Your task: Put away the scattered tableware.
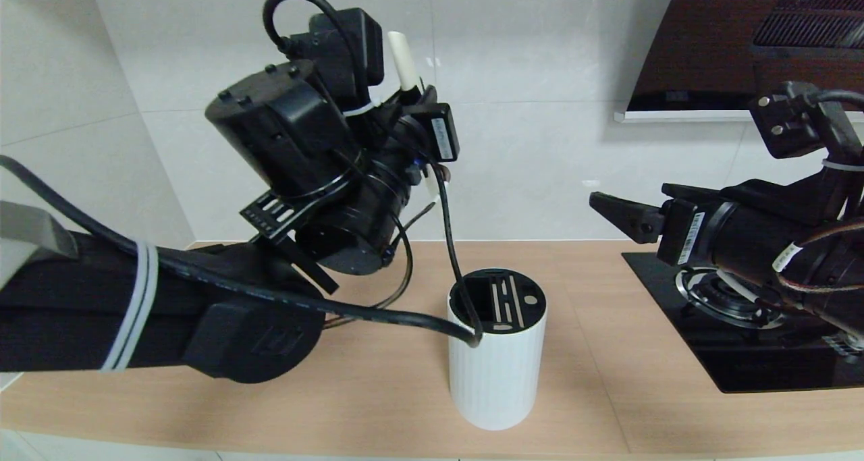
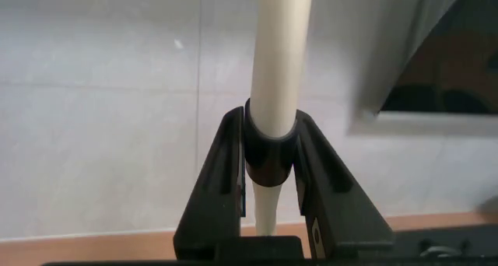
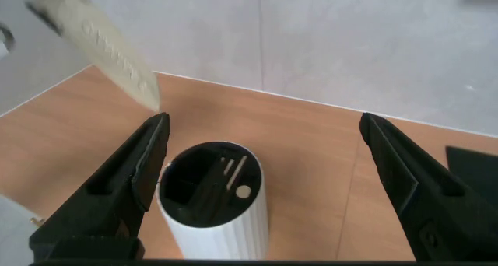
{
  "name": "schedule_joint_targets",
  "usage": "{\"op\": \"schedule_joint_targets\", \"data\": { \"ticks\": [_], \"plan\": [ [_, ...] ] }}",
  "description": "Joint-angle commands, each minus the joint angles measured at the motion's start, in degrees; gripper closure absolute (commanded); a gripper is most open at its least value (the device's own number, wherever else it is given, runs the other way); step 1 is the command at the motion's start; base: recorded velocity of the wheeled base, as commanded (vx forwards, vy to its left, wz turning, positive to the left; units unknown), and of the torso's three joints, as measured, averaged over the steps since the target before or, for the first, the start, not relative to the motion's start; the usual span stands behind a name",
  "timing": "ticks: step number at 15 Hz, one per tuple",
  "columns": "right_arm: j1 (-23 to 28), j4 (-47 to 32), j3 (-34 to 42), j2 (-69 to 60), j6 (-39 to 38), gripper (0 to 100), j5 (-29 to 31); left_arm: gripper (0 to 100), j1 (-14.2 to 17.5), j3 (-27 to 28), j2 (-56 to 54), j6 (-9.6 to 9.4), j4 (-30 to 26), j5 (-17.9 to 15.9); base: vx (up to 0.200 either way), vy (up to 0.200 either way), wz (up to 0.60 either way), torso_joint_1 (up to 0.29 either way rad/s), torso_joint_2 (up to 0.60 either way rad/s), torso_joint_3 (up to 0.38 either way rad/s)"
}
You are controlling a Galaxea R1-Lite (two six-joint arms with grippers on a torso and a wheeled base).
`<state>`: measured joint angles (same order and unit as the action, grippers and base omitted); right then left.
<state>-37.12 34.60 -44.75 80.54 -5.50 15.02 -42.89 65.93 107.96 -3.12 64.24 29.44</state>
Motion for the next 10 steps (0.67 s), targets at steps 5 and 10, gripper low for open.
{"op": "schedule_joint_targets", "data": {
  "ticks": [5,10],
  "plan": [
    [0.0,0.0,0.0,0.9,0.0,0,0.0,100,-1.8,-2.0,2.4,-0.13,-1.8,0.1,0.0,0.0,0.0,0.0,0.0,0.0],
    [0.0,0.0,0.1,1.7,0.0,0,0.0,100,-4.2,-2.2,2.5,3.74,-5.5,0.1,0.0,0.0,0.0,0.0,0.0,0.0]
  ]
}}
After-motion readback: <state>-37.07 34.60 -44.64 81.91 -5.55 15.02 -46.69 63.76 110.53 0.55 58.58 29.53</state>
